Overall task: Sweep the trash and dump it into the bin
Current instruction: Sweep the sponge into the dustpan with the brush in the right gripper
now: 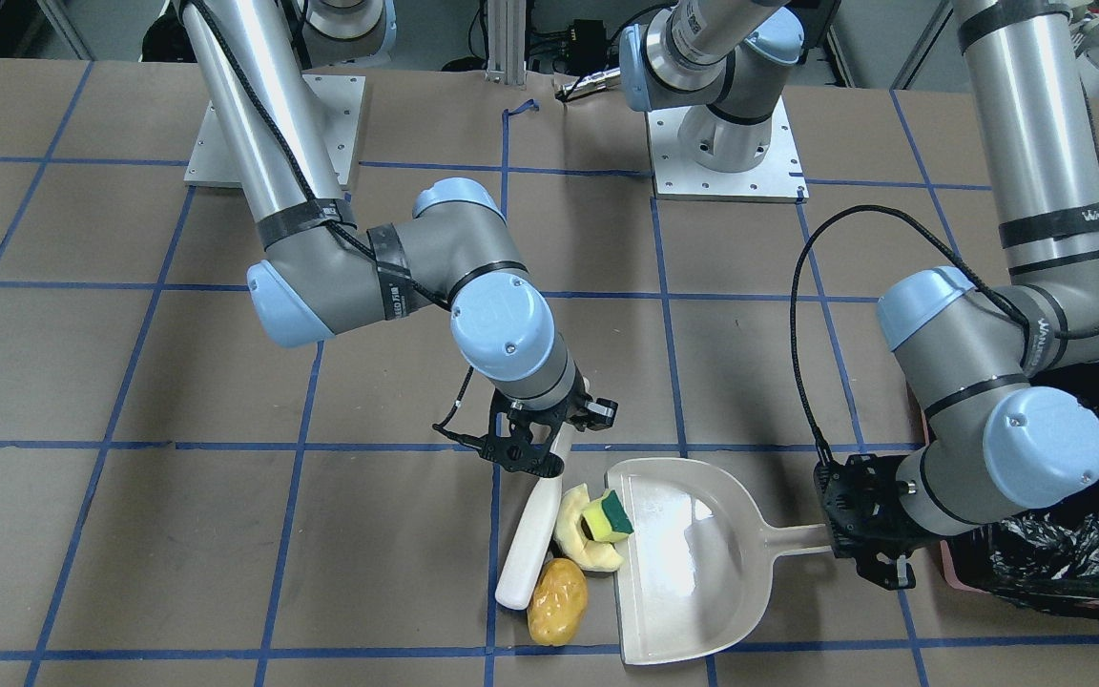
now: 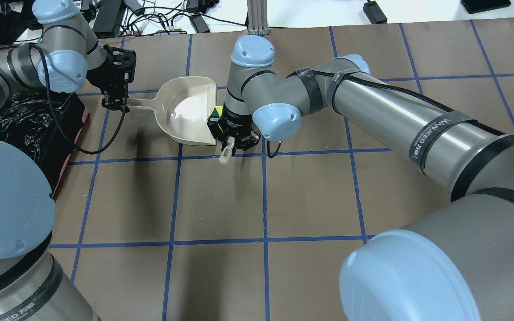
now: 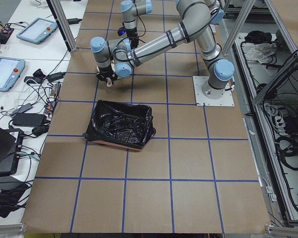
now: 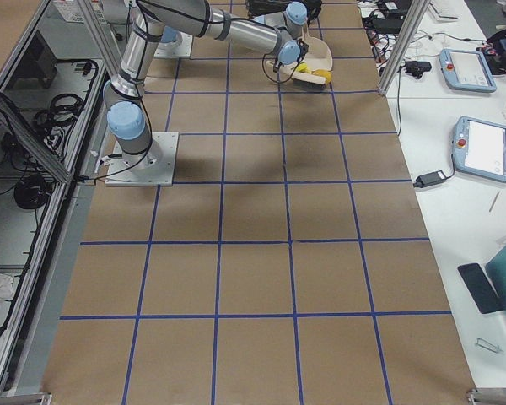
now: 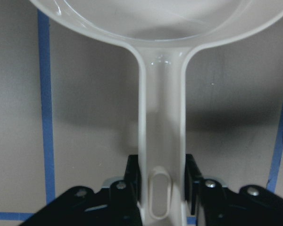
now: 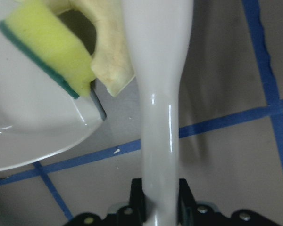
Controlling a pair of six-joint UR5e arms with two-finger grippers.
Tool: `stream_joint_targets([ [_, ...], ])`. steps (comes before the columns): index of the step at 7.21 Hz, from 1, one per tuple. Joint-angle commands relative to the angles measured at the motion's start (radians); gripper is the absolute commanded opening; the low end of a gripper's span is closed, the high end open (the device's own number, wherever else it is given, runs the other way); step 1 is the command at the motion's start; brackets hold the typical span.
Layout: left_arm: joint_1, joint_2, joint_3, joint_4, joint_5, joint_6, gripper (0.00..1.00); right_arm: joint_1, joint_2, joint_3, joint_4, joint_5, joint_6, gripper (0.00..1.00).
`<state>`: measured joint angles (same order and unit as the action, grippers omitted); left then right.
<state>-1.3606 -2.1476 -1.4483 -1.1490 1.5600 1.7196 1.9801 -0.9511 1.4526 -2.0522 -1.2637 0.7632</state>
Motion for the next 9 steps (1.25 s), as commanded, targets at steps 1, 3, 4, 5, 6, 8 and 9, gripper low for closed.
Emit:
stream_joint_targets([
  [1, 0.000, 0.000, 0.000, 0.000, 0.000, 0.002, 0.14, 0.037, 0.022, -0.041, -0.002, 0.001, 0.036, 0.00],
  [3, 0.000, 0.000, 0.000, 0.000, 0.000, 0.000, 0.14, 0.078, 0.023, -0.041, -0.049, 0.001, 0.073, 0.00],
  [4, -0.002, 0.000, 0.000, 0.000, -0.008, 0.000, 0.14, 0.091, 0.026, -0.041, -0.060, 0.007, 0.079, 0.00],
  [5, 0.000, 0.000, 0.000, 0.000, -0.005, 0.002, 0.14, 0.103, 0.037, -0.047, -0.101, 0.035, 0.094, 0.00],
  [6, 0.000, 0.000, 0.000, 0.000, -0.003, 0.002, 0.14, 0.118, 0.054, -0.067, -0.117, 0.038, 0.123, 0.00],
  [8, 0.000, 0.000, 0.000, 0.000, -0.003, 0.002, 0.14, 0.135, 0.061, -0.100, -0.118, 0.084, 0.149, 0.00],
  [9, 0.000, 0.000, 0.000, 0.000, -0.003, 0.002, 0.14, 0.153, 0.061, -0.106, -0.118, 0.089, 0.153, 0.00],
])
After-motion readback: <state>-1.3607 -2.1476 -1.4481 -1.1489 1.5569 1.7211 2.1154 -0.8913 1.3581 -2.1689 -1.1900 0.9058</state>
